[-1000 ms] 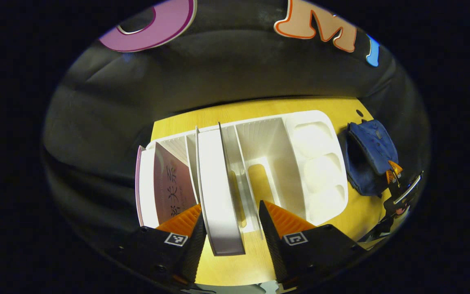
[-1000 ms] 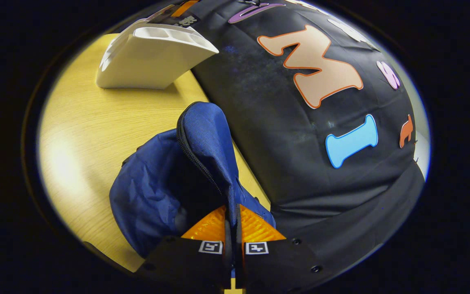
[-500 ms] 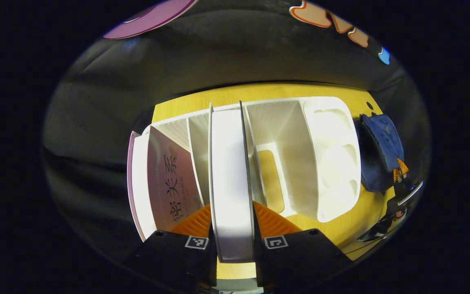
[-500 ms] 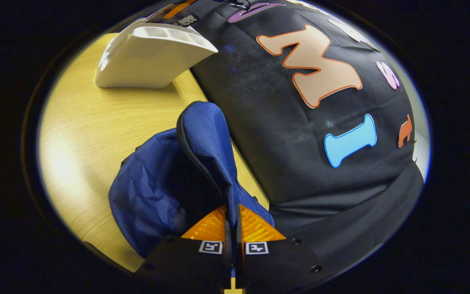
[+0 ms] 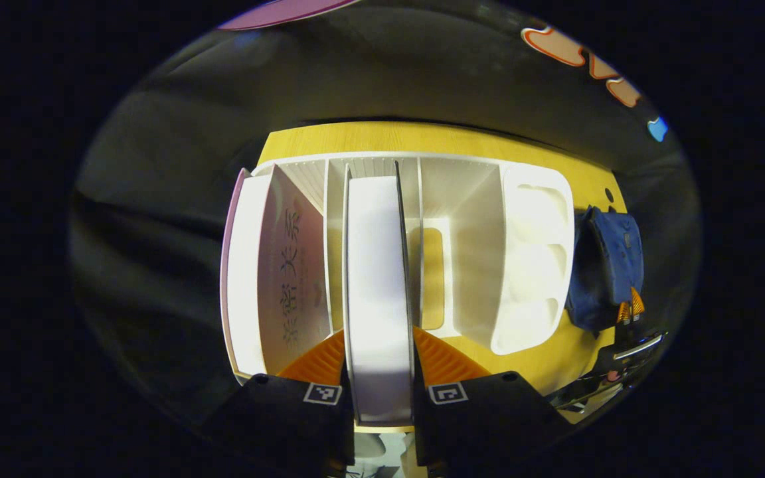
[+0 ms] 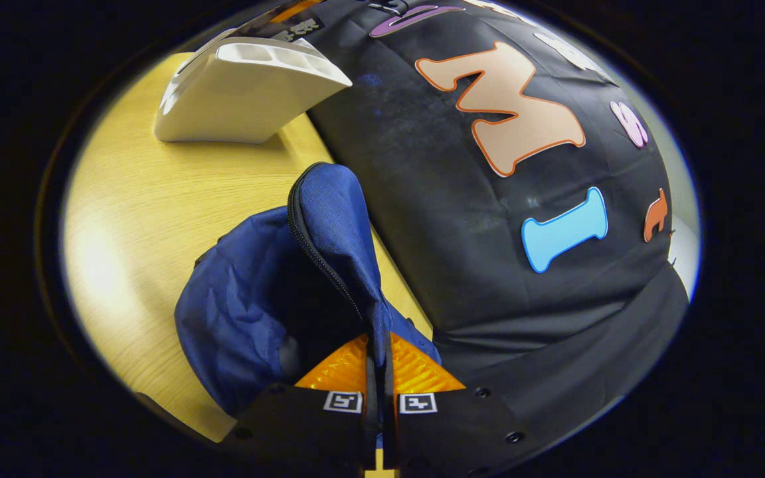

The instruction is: Open the schoolbag, grab two books from the bookshelf and put them into the schoolbag.

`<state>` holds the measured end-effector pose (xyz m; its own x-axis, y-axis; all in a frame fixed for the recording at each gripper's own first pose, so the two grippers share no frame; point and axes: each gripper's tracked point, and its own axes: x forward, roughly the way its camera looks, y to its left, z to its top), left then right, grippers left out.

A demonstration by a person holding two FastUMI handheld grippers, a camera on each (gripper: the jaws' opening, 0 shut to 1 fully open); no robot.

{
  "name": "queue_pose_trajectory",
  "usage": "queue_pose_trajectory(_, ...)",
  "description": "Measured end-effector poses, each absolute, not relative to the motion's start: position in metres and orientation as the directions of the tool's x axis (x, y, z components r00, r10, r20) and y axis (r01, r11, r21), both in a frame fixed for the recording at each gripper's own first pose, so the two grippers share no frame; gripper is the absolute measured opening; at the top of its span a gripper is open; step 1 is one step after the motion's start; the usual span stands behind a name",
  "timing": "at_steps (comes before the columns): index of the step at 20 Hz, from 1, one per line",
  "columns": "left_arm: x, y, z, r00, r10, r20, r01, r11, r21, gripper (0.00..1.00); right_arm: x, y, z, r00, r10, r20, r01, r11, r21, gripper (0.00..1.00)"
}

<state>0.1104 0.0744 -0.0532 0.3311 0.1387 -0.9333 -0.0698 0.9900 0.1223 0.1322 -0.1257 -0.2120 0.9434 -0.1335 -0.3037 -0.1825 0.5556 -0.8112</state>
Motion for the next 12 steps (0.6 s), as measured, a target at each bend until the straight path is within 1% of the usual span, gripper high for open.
queue_pose_trajectory(1,0.106,0.073,-0.046,0.333,0.137,-0.933,-0.07,0.99,0.121,0.33,0.133,-0.126,-0.212,0.944,-0.134,-0.302,-0.18,0.557,-0.811,0.06)
queue_pose_trajectory(2,0.101,0.07,-0.038,0.339,0.136,-0.931,-0.065,0.991,0.121,0.33,0.133,-0.127,-0.212,0.945,-0.133,-0.3,-0.178,0.558,-0.81,0.05)
queue_pose_trajectory(3,0.095,0.068,-0.03,0.342,0.136,-0.93,-0.06,0.991,0.123,0.33,0.133,-0.127,-0.211,0.945,-0.133,-0.298,-0.177,0.559,-0.81,0.06)
queue_pose_trajectory(6,0.078,0.059,-0.006,0.353,0.124,-0.927,-0.049,0.992,0.114,0.33,0.132,-0.127,-0.211,0.947,-0.128,-0.295,-0.177,0.559,-0.81,0.05)
queue_pose_trajectory(7,0.074,0.056,0.002,0.362,0.122,-0.924,-0.051,0.993,0.111,0.31,0.133,-0.127,-0.211,0.948,-0.126,-0.293,-0.177,0.557,-0.811,0.05)
queue_pose_trajectory(8,0.071,0.053,0.012,0.375,0.121,-0.919,-0.05,0.993,0.111,0.33,0.132,-0.127,-0.211,0.949,-0.122,-0.291,-0.177,0.558,-0.811,0.05)
queue_pose_trajectory(12,0.056,0.036,0.055,0.448,0.134,-0.884,-0.025,0.99,0.137,0.33,0.131,-0.129,-0.209,0.951,-0.12,-0.284,-0.169,0.566,-0.807,0.05)
